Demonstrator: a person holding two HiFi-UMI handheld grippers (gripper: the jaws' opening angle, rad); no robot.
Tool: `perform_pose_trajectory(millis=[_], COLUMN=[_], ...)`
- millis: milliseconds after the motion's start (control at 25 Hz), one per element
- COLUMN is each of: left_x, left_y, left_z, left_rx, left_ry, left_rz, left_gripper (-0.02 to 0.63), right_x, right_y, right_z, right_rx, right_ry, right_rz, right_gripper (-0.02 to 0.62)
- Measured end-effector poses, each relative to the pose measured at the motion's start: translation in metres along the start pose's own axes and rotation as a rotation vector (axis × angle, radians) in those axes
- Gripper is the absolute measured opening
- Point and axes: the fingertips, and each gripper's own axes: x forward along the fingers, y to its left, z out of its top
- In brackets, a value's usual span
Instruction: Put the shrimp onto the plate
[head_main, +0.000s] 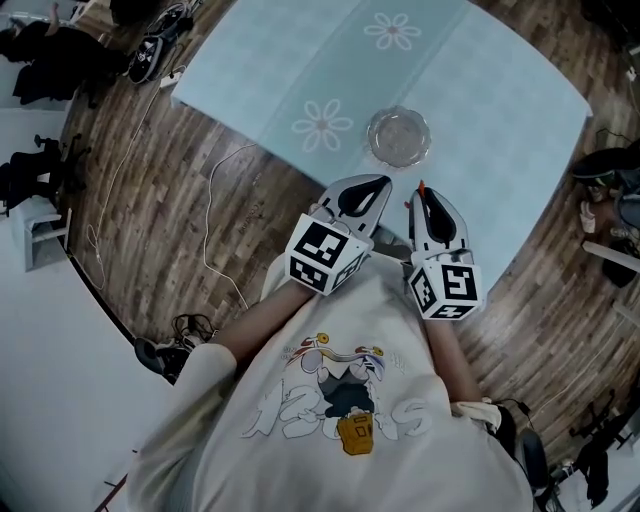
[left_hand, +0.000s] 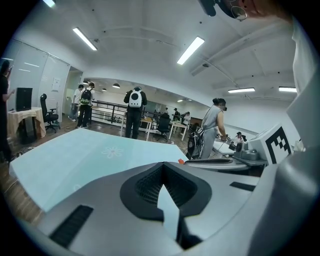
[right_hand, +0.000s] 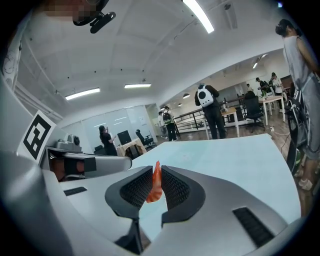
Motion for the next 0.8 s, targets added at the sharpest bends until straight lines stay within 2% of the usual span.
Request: perform_pose_trajectory(millis=[600, 800], left_x=[0.048, 0.065], left_y=[0.041, 0.053], left_z=[-0.026, -0.045], left_rx=[0.009, -0.007], left_ry=[0.085, 0.119], left_rz=[-0.060, -0.043], left_gripper=[0.003, 0.003], right_x=[0.060, 0.077], right_y=[-0.032, -0.045], right_z=[-0.012, -0.022], right_rx=[-0.023, -0.029], right_ry=[0.059, 0.088], right_rz=[-0.058, -0.058], right_gripper=[0.071, 0.071])
